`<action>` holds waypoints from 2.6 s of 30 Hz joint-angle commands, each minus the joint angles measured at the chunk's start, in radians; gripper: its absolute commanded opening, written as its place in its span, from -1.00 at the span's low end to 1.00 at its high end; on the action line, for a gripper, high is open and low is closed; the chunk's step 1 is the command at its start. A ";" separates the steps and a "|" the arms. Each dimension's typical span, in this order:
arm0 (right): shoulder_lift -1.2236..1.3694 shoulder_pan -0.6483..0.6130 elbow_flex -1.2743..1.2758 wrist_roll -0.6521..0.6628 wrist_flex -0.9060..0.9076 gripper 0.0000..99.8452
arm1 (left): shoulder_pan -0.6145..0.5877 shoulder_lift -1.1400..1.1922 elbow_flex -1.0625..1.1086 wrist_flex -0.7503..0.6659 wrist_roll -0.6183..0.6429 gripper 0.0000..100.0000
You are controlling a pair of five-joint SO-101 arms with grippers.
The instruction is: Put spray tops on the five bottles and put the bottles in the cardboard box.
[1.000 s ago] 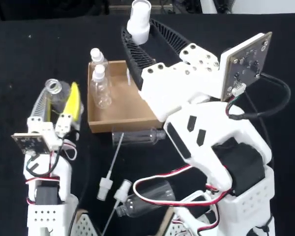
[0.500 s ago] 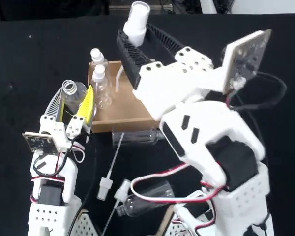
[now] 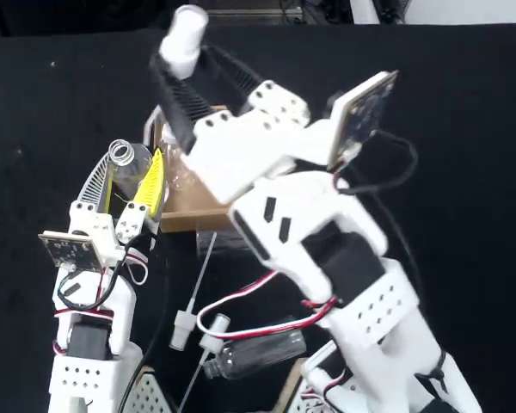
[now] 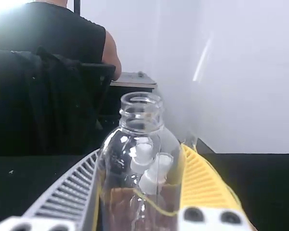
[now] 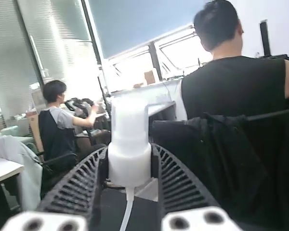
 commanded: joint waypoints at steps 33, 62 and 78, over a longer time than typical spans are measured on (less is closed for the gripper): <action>0.058 -0.066 0.027 -0.009 -0.094 -0.98 | 0.018 -0.017 0.021 -0.028 -0.005 -0.90; 0.048 -0.261 -0.067 0.350 0.331 -0.68 | 0.018 -0.017 0.021 -0.028 -0.005 -0.90; -0.042 0.150 -0.297 0.350 0.862 -0.68 | 0.016 -0.017 0.021 -0.028 -0.005 -0.90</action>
